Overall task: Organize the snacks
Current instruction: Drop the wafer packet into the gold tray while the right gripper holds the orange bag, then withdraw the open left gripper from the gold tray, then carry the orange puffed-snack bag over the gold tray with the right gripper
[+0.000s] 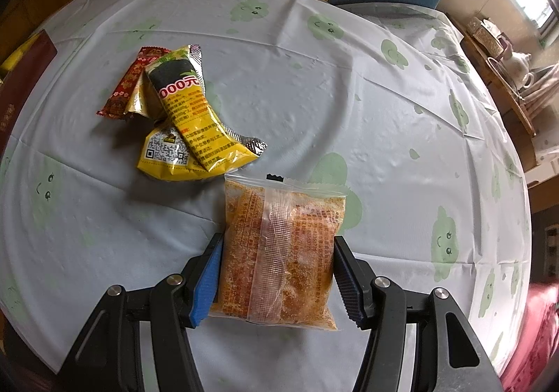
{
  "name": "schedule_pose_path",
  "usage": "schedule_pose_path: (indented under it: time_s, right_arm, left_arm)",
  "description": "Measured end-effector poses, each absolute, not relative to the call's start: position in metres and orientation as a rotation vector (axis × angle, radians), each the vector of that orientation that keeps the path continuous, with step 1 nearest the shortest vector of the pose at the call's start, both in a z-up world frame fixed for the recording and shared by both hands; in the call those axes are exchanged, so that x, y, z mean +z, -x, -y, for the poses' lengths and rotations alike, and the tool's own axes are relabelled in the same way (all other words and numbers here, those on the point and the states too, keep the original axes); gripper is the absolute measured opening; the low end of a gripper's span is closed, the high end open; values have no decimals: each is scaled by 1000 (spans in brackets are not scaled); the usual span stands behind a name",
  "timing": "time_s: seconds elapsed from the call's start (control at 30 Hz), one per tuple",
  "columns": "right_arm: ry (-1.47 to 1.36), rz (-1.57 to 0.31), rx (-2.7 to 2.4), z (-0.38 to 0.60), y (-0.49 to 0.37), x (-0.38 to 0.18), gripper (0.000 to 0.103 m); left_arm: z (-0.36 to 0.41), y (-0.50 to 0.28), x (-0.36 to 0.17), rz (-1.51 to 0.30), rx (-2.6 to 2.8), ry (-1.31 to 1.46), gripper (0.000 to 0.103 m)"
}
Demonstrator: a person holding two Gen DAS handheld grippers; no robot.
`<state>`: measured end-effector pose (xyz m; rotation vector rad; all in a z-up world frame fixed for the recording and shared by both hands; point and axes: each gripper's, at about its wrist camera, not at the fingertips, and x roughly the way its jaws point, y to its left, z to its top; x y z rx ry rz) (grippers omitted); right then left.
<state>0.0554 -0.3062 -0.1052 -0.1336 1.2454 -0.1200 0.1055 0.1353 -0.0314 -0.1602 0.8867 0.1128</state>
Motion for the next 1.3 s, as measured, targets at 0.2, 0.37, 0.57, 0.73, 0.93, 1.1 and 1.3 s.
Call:
schedule_pose_path:
  time_s: [0.2, 0.37, 0.57, 0.73, 0.93, 1.1, 1.3]
  right_arm:
    - [152, -1239, -122, 304, -54, -105, 60]
    - [163, -1237, -121, 303, -53, -105, 60]
    - [177, -1233, -121, 301, -51, -105, 60]
    - [185, -1229, -122, 300, -50, -105, 60]
    - [186, -1227, -121, 299, -50, -104, 60]
    - [183, -1225, -120, 299, -50, -104, 60]
    - [183, -1225, -117, 299, -49, -104, 60]
  left_arm:
    - [-114, -88, -30, -889, 72, 133, 45]
    - [-103, -74, -29, -887, 61, 112, 45]
    - [-97, -60, -24, -870, 48, 90, 45]
    - [-95, -51, -18, -858, 42, 84, 45]
    - [-95, -43, -17, -860, 37, 82, 45]
    - [-98, -38, -16, -855, 36, 88, 45]
    - [-101, -33, -11, -836, 41, 83, 45]
